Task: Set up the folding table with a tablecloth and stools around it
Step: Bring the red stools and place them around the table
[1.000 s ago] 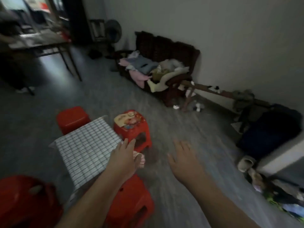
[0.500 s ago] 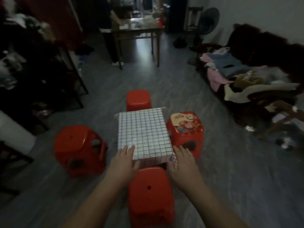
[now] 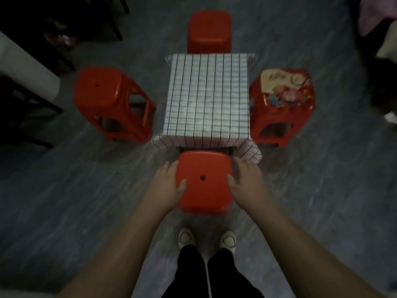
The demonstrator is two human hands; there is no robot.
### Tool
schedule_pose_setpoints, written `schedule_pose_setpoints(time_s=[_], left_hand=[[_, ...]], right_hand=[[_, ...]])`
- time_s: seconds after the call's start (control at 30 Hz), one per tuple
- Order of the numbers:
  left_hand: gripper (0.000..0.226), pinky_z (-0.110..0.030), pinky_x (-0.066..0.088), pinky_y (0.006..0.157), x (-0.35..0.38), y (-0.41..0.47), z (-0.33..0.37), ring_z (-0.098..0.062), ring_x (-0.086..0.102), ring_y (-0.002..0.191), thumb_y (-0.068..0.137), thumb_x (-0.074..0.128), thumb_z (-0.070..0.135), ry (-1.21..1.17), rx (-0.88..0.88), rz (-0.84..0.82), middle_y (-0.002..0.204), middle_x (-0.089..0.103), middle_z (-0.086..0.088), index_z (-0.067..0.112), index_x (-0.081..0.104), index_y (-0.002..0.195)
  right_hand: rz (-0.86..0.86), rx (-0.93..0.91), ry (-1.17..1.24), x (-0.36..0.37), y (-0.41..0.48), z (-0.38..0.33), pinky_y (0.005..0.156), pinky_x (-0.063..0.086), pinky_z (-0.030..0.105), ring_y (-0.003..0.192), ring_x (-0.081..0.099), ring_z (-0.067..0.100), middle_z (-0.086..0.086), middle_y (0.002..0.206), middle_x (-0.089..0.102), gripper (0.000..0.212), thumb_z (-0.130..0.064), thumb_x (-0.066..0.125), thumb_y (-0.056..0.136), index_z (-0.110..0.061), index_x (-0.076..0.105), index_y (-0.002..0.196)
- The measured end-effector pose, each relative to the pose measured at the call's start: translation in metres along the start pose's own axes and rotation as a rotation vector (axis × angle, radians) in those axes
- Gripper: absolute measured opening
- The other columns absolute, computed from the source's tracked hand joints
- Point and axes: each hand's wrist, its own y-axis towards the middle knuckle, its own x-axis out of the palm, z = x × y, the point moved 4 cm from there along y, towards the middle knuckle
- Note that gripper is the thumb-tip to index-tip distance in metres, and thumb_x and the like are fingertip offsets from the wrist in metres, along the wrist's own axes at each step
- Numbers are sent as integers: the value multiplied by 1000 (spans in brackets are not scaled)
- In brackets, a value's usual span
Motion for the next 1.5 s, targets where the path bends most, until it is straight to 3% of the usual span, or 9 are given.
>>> schedule_pose_setpoints(time_s=[0.17, 0.27, 0.37, 0.5, 0.63, 1.0, 1.27, 1.4, 1.5], left_hand=[[76, -42, 20, 122, 105, 69, -66, -28, 20, 150, 95, 56, 42, -48, -85, -78, 162, 25, -13, 17, 20, 157], [86, -45, 19, 122, 169, 102, -100, -29, 15, 151, 92, 62, 39, -124, -138, -105, 163, 18, -14, 19, 11, 158], [98, -44, 16, 121, 218, 118, -129, -27, 9, 152, 89, 69, 36, -203, -208, -101, 165, 5, -13, 22, 1, 159], [111, -51, 29, 118, 254, 130, -165, -28, 27, 146, 80, 74, 45, -361, -284, -53, 163, 17, -13, 29, -3, 157], [109, -42, 36, 114, 265, 124, -169, -22, 41, 139, 89, 71, 35, -458, -277, -84, 160, 29, -6, 30, -14, 157], [103, -31, 37, 109, 263, 67, -173, -21, 48, 133, 86, 76, 22, -466, -177, 17, 153, 41, -3, 29, 3, 158], [104, -47, 30, 119, 294, -17, -203, -21, 29, 147, 85, 75, 33, -393, -154, 38, 163, 22, -5, 34, -1, 158], [95, -24, 26, 112, 305, -54, -212, -5, 31, 136, 90, 71, 25, -444, -181, 16, 159, 24, 4, 29, 5, 158], [94, -23, 26, 107, 320, -71, -218, -9, 33, 138, 92, 69, 24, -466, -183, -9, 159, 27, 1, 28, 3, 159]], right_hand=[[-74, 98, 35, 120, 59, 59, 111, 36, 49, 132, 43, 32, 10, 142, 49, 71, -53, 39, 83, -17, 40, 145], [-106, 142, 66, 186, 81, 91, 117, 28, 48, 139, 35, 34, 15, 152, 38, 75, -42, 57, 88, -17, 26, 153], [-113, 217, 127, 238, 92, 122, 115, 32, 53, 141, 33, 35, 17, 157, 27, 95, -39, 69, 85, -23, 9, 156], [-113, 269, 184, 279, 91, 145, 113, 33, 54, 143, 30, 37, 16, 161, 11, 110, -47, 74, 81, -32, -5, 156], [-80, 270, 200, 290, 87, 147, 112, 33, 52, 143, 29, 39, 16, 162, 0, 113, -42, 76, 82, -34, -10, 156], [-64, 274, 194, 290, 25, 141, 112, 36, 54, 137, 36, 35, 16, 154, 16, 101, -43, 73, 84, -38, 1, 156], [-65, 249, 174, 310, -60, 143, 111, 35, 44, 137, 35, 33, 18, 153, 18, 99, -39, 74, 85, -33, 7, 158], [-105, 275, 134, 324, -93, 147, 109, 37, 46, 138, 34, 33, 16, 156, 13, 98, -43, 71, 86, -35, 5, 158], [-115, 276, 129, 335, -109, 154, 110, 37, 48, 138, 34, 32, 15, 156, 14, 98, -44, 71, 86, -37, 4, 157]])
